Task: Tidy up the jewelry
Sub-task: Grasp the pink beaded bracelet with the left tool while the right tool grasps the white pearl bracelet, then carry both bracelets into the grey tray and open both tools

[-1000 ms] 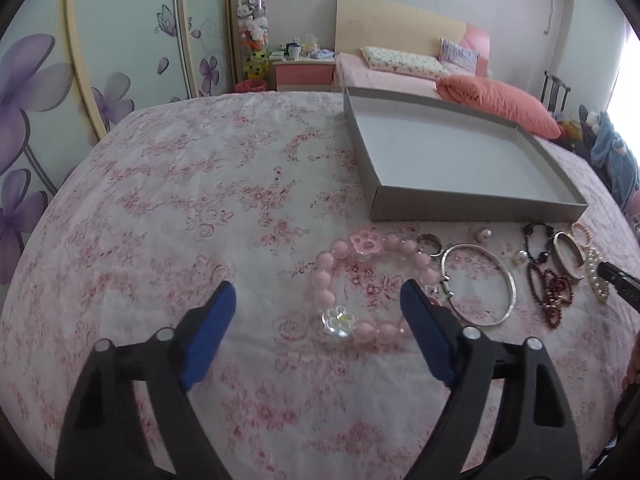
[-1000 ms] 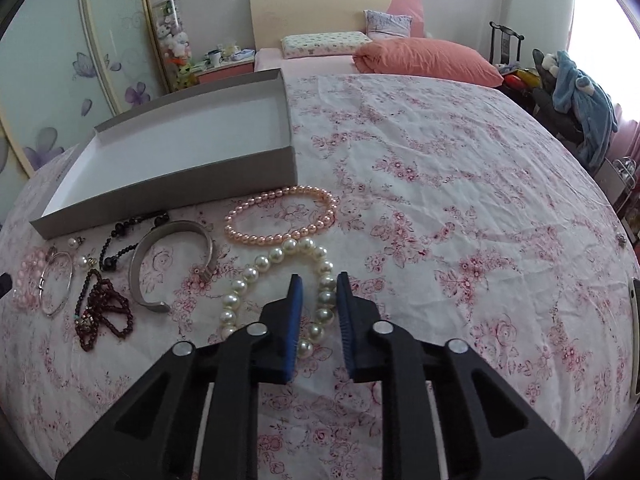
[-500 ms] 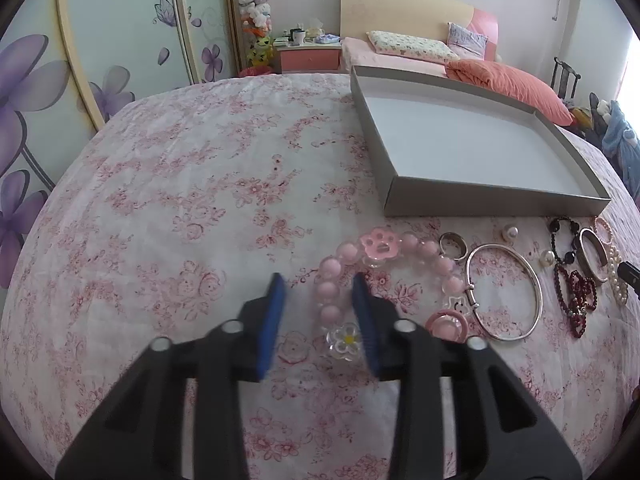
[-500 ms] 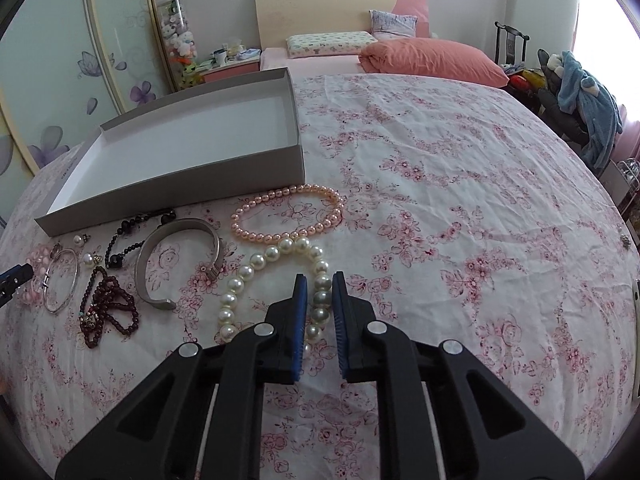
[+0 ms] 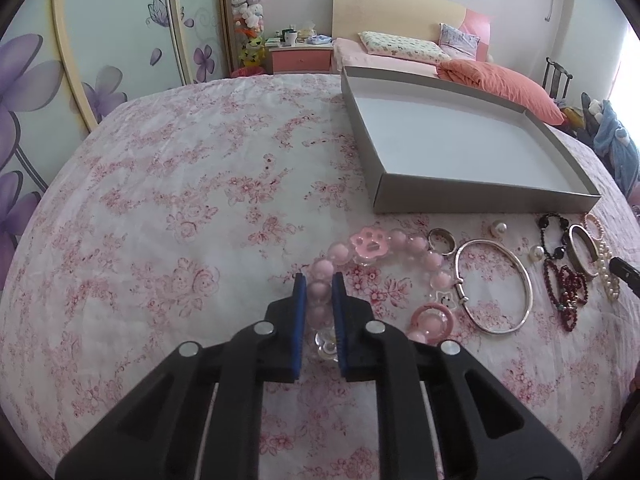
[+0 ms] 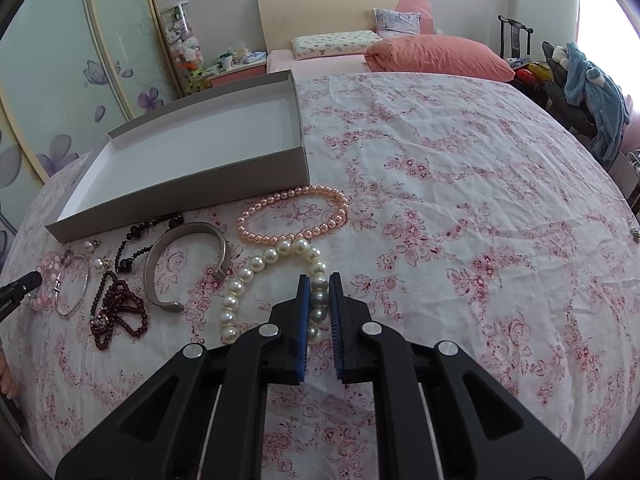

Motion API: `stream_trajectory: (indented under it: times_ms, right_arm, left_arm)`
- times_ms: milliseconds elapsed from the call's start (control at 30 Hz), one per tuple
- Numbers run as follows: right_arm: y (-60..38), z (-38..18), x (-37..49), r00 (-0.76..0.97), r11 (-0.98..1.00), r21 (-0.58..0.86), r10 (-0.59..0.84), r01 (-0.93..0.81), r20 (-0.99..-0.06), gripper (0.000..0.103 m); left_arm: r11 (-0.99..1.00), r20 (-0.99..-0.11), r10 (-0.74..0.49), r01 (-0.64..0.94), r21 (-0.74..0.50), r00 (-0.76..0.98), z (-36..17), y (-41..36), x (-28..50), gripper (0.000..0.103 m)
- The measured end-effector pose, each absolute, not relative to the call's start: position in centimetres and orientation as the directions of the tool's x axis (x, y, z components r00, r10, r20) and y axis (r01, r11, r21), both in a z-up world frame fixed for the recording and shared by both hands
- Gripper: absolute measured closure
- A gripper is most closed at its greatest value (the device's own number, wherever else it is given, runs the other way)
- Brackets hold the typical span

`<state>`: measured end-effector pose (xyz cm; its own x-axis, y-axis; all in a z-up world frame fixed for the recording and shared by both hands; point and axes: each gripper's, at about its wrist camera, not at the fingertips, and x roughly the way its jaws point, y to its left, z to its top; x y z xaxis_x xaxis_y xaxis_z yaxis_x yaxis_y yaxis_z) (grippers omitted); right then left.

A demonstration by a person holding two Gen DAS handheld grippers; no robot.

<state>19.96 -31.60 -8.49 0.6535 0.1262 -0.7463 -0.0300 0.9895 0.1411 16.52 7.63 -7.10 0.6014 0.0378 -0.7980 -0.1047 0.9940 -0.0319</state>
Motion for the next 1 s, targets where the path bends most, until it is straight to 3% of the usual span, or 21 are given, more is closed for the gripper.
stream_trajectory:
  times_ms: [600,1000]
  right_arm:
    - [-29.0,-2.1,16.1,0.789,0.956,0.210,0.288,-0.205,-0.543,0.092]
    - [-27.6,-0.4,15.3,0.800,0.938,0.223,0.343,-0.265,-0.492,0.093]
  left_arm:
    - [0.987,-0.630,-0.125,0.032,-0.158,0.766,-0.7,5.2,12.6,0.090]
    - [0.981,-0.579,-0.172,0.087,-0.172,0.797,1.2,3.9,11.7,0.090]
